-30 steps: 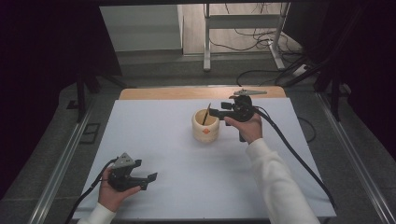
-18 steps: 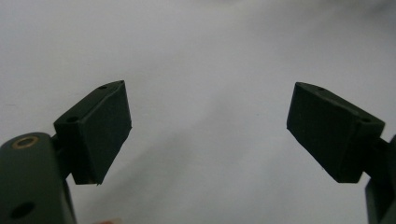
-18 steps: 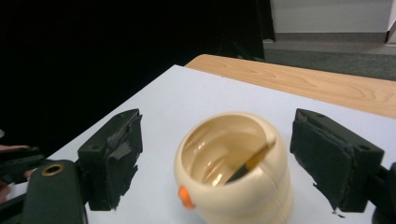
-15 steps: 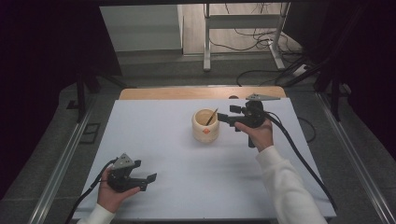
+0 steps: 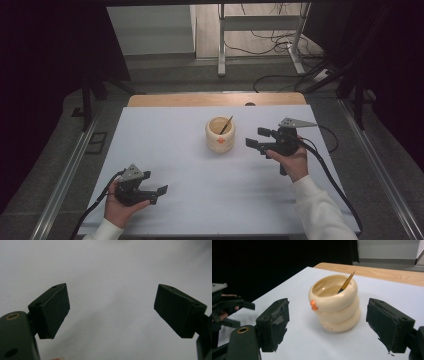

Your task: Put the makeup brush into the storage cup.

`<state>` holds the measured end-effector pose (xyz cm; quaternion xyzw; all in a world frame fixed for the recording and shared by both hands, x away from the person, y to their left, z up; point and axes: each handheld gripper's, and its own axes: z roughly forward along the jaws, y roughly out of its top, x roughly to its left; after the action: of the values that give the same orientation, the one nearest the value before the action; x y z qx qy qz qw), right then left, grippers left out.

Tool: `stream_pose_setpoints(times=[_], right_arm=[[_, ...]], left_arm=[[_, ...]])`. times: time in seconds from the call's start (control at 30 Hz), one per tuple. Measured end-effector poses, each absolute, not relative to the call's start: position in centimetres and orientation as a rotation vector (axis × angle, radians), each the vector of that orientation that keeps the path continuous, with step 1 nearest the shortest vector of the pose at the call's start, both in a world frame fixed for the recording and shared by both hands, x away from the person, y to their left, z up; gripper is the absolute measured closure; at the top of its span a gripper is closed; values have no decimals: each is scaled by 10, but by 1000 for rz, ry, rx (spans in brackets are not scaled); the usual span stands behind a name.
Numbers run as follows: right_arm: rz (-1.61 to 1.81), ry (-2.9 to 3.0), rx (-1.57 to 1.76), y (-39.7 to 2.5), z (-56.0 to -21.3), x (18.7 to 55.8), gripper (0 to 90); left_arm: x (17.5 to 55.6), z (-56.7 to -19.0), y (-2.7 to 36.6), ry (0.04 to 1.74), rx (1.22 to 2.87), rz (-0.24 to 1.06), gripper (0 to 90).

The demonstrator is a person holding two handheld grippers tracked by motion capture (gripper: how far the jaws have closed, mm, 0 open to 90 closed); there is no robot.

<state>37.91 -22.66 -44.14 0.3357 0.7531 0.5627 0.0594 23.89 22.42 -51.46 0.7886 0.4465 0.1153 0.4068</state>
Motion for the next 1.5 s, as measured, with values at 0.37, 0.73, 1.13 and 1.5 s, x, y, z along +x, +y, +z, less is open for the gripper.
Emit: stream_pose_setpoints(times=[0.37, 0.73, 1.13, 1.5], right_arm=[[1661, 2332, 1020, -247, -458, 351, 214], [1590, 2323, 1101, -284, -480, 323, 215], [1497, 2303, 1122, -307, -496, 303, 232], [1455, 2299, 1108, -315, -501, 298, 234]], left_arm=[[238, -514, 225, 1116, 1988, 297, 134], [239, -514, 225, 1114, 1987, 298, 134], [238, -515, 224, 1114, 1991, 301, 133], [239, -515, 224, 1113, 1992, 301, 133]])
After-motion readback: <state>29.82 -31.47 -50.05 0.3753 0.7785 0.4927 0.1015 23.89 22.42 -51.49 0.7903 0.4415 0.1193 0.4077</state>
